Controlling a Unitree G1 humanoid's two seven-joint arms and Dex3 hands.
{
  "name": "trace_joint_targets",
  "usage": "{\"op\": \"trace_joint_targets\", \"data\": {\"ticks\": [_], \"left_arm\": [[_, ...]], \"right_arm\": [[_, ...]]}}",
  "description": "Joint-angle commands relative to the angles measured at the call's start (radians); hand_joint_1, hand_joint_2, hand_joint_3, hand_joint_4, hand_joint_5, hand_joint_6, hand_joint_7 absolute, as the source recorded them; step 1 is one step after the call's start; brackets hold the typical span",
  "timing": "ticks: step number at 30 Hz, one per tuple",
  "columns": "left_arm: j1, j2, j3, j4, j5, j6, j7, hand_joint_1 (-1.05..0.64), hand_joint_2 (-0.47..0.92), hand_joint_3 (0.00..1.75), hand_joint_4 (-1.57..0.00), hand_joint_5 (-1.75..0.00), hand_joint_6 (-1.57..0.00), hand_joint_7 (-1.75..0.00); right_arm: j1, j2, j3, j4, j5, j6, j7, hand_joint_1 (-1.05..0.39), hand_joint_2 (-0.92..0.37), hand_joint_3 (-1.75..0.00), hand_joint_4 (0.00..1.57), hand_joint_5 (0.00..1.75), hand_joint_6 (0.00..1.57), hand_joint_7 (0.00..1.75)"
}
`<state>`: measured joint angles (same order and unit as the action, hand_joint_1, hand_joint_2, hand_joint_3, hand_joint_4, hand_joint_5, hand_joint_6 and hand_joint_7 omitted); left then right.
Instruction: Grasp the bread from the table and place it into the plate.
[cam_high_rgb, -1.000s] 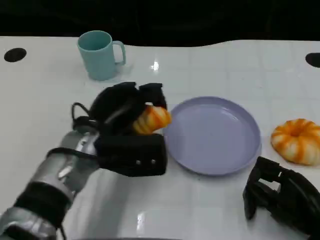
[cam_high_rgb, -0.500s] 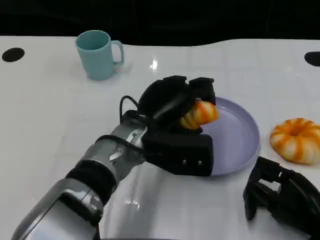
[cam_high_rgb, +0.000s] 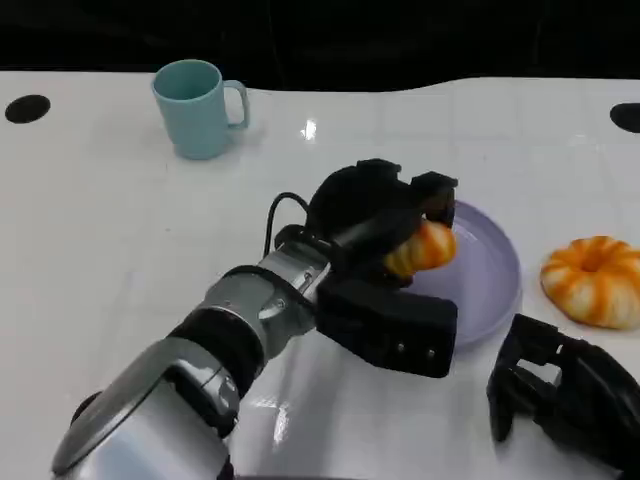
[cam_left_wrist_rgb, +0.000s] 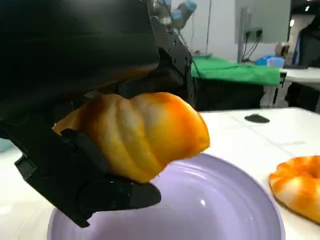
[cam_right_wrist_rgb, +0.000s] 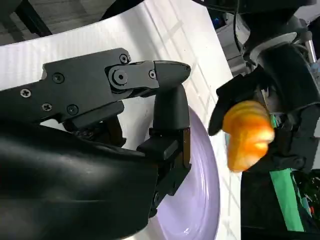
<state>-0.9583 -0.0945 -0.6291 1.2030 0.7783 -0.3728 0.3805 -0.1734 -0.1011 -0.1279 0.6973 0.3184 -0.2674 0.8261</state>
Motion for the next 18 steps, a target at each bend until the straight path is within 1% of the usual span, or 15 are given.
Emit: {"op": "trace_joint_targets", "data": {"ticks": [1, 2, 3, 4, 5, 6, 7, 8, 10, 11, 18], "left_arm": [[-0.043, 0.009, 0.006, 0.003, -0.025, 0.009, -0.133, -0.44, 0.91, 0.44, -0.29, -1.03, -0.24, -0.69], [-0.048, 0.011, 0.002, 0.002, -0.022, 0.017, -0.161, -0.46, 0.92, 0.44, -0.25, -0.96, -0.21, -0.63], [-0.051, 0.012, 0.0, 0.0, -0.02, 0.024, -0.183, -0.57, 0.92, 0.46, -0.13, -0.83, -0.11, -0.56], [-0.055, 0.013, -0.005, -0.002, -0.015, 0.032, -0.206, -0.68, 0.92, 0.5, -0.05, -0.66, -0.05, -0.47], [-0.057, 0.014, -0.006, -0.005, -0.013, 0.04, -0.225, -0.76, 0.92, 0.54, -0.03, -0.5, -0.02, -0.36], [-0.058, 0.015, -0.008, -0.008, -0.013, 0.043, -0.237, -0.81, 0.92, 0.57, -0.01, -0.38, -0.01, -0.28], [-0.057, 0.017, -0.008, -0.011, -0.013, 0.045, -0.247, -0.89, 0.92, 0.6, 0.0, -0.2, 0.0, -0.16], [-0.057, 0.018, -0.008, -0.014, -0.016, 0.045, -0.254, -0.92, 0.92, 0.61, 0.0, -0.13, 0.0, -0.1], [-0.057, 0.022, -0.007, -0.018, -0.02, 0.044, -0.272, -0.99, 0.92, 0.67, 0.0, -0.03, 0.0, -0.02], [-0.058, 0.024, -0.008, -0.021, -0.02, 0.045, -0.28, -1.02, 0.92, 0.7, 0.0, -0.01, 0.0, -0.01], [-0.062, 0.044, -0.008, -0.05, -0.019, 0.042, -0.316, -1.05, 0.92, 0.76, 0.0, 0.0, 0.0, 0.0]], "right_arm": [[0.012, -0.01, -0.003, 0.003, 0.002, 0.006, 0.001, -0.58, -0.92, -0.28, 0.73, 1.75, 0.57, 1.68], [0.012, -0.011, -0.002, 0.004, -0.001, 0.003, 0.0, -0.58, -0.92, -0.28, 0.73, 1.75, 0.57, 1.68], [0.011, -0.012, -0.001, 0.006, -0.003, -0.001, 0.0, -0.59, -0.92, -0.28, 0.73, 1.75, 0.57, 1.68], [0.01, -0.012, -0.002, 0.008, -0.004, -0.006, 0.001, -0.59, -0.92, -0.28, 0.73, 1.75, 0.57, 1.68], [0.009, -0.011, -0.003, 0.011, -0.003, -0.008, 0.003, -0.58, -0.92, -0.29, 0.73, 1.75, 0.57, 1.69], [0.01, -0.01, -0.004, 0.01, -0.002, -0.006, 0.001, -0.58, -0.92, -0.29, 0.73, 1.75, 0.57, 1.69], [0.01, -0.009, -0.005, 0.009, -0.002, -0.004, -0.001, -0.58, -0.92, -0.29, 0.73, 1.75, 0.57, 1.68], [0.011, -0.009, -0.004, 0.008, -0.003, -0.005, -0.003, -0.58, -0.92, -0.29, 0.73, 1.75, 0.57, 1.68], [0.008, -0.009, -0.006, 0.014, -0.001, -0.011, 0.006, -0.57, -0.92, -0.29, 0.72, 1.75, 0.56, 1.68], [0.007, -0.009, -0.006, 0.018, 0.0, -0.016, 0.01, -0.57, -0.92, -0.3, 0.72, 1.75, 0.56, 1.68], [0.002, -0.009, -0.009, 0.023, 0.001, -0.001, 0.007, -0.58, -0.92, -0.27, 0.72, 1.75, 0.57, 1.67]]}}
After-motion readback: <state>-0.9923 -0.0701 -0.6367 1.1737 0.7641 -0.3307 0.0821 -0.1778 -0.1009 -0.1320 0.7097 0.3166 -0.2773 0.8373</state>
